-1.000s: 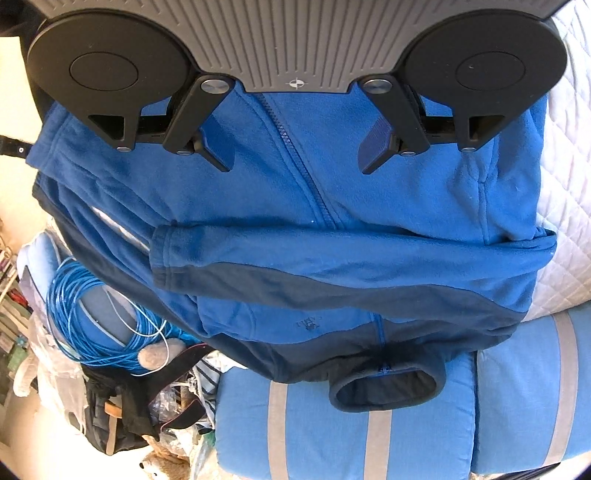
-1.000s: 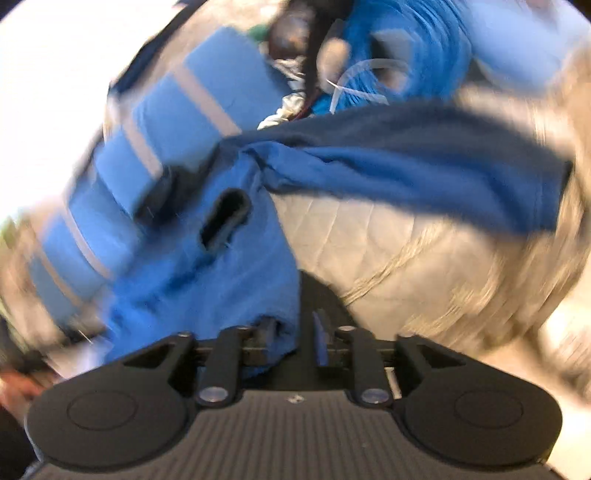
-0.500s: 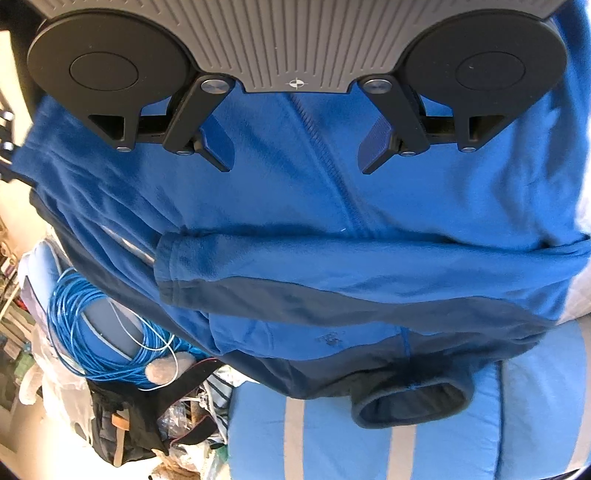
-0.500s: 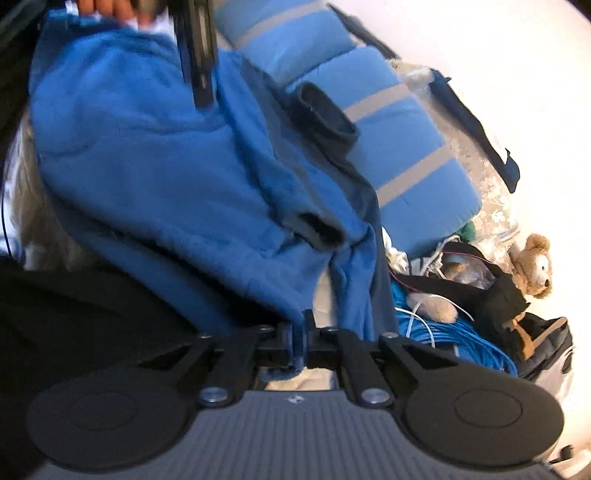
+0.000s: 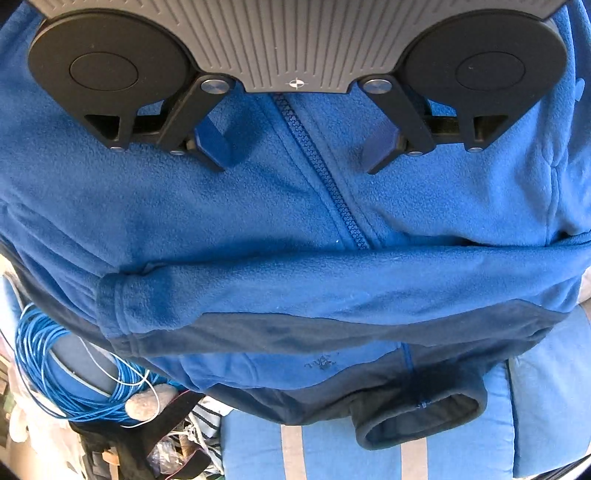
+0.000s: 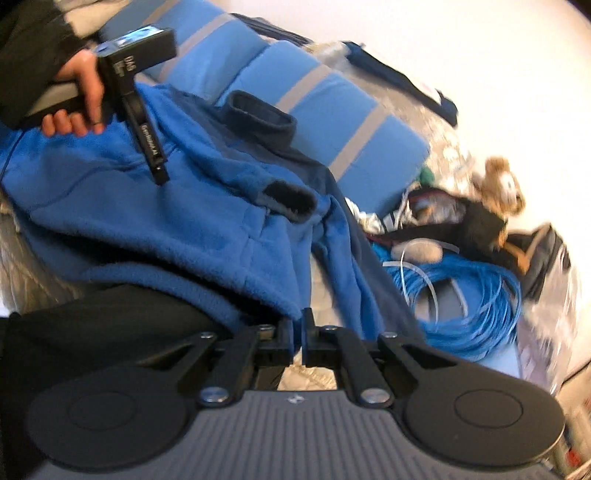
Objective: Fold clothes
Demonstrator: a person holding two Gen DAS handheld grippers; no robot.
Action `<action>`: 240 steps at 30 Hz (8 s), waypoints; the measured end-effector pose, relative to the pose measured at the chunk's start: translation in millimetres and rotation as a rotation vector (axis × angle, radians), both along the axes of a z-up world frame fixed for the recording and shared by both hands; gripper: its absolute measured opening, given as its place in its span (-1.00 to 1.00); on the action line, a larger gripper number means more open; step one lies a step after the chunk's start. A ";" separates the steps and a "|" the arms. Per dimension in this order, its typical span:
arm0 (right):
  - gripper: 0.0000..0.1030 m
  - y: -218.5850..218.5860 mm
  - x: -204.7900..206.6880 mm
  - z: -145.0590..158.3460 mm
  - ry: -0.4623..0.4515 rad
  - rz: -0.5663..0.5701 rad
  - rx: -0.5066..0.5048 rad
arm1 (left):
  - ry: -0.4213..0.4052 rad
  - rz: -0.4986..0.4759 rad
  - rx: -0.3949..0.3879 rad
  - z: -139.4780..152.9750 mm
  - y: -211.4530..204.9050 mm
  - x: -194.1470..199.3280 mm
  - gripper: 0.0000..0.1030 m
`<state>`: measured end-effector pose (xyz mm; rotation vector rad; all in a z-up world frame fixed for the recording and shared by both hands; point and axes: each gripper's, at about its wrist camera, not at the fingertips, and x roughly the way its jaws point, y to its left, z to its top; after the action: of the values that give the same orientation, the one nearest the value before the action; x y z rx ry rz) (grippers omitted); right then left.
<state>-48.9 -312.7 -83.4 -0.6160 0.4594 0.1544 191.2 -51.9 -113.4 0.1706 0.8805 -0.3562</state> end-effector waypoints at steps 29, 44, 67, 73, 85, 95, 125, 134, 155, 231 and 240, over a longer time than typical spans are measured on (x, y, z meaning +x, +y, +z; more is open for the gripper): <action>-0.94 -28.3 3.8 0.6 0.098 -0.126 0.305 | -0.412 -0.335 0.196 28.3 -127.5 -15.1 0.54; -0.93 -26.8 6.9 -1.5 0.094 -0.132 0.293 | -0.720 -0.626 0.792 -34.9 -161.9 -47.8 0.53; -0.63 -27.6 10.0 4.2 0.113 -0.121 0.273 | -0.619 -0.618 0.658 -36.0 -160.7 -55.7 -0.35; 0.49 -64.7 10.7 30.0 0.161 -0.169 0.411 | -0.608 -0.551 0.532 1.9 -131.7 -75.1 0.42; 0.86 -136.3 38.1 84.9 0.299 -0.026 0.863 | -0.501 -0.077 0.425 83.4 37.9 -112.2 0.53; 0.88 -91.6 92.3 91.7 0.349 -0.001 0.903 | 0.001 0.335 0.001 72.3 214.5 -101.9 0.52; 0.89 -78.2 106.6 69.2 0.407 -0.115 0.956 | 0.413 0.437 -0.421 47.0 281.3 -131.0 -0.88; 0.90 -100.6 97.0 57.9 0.409 -0.171 0.983 | 0.379 0.479 -0.346 67.3 285.1 -134.9 -0.60; 0.86 -153.0 133.7 -16.7 0.506 -0.402 1.099 | 0.060 0.308 -0.276 115.7 162.3 -90.7 0.55; -0.71 -305.8 59.2 33.2 0.036 -0.553 1.447 | 0.143 0.204 -0.300 93.8 107.2 -77.0 0.60; -0.72 -294.3 110.3 149.6 -0.039 -0.379 1.479 | 0.089 0.192 -0.352 114.4 115.1 -82.8 0.60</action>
<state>61.4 -607.1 66.2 0.9133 0.3047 0.0842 108.3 63.2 1.1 -0.2550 0.8996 -0.3355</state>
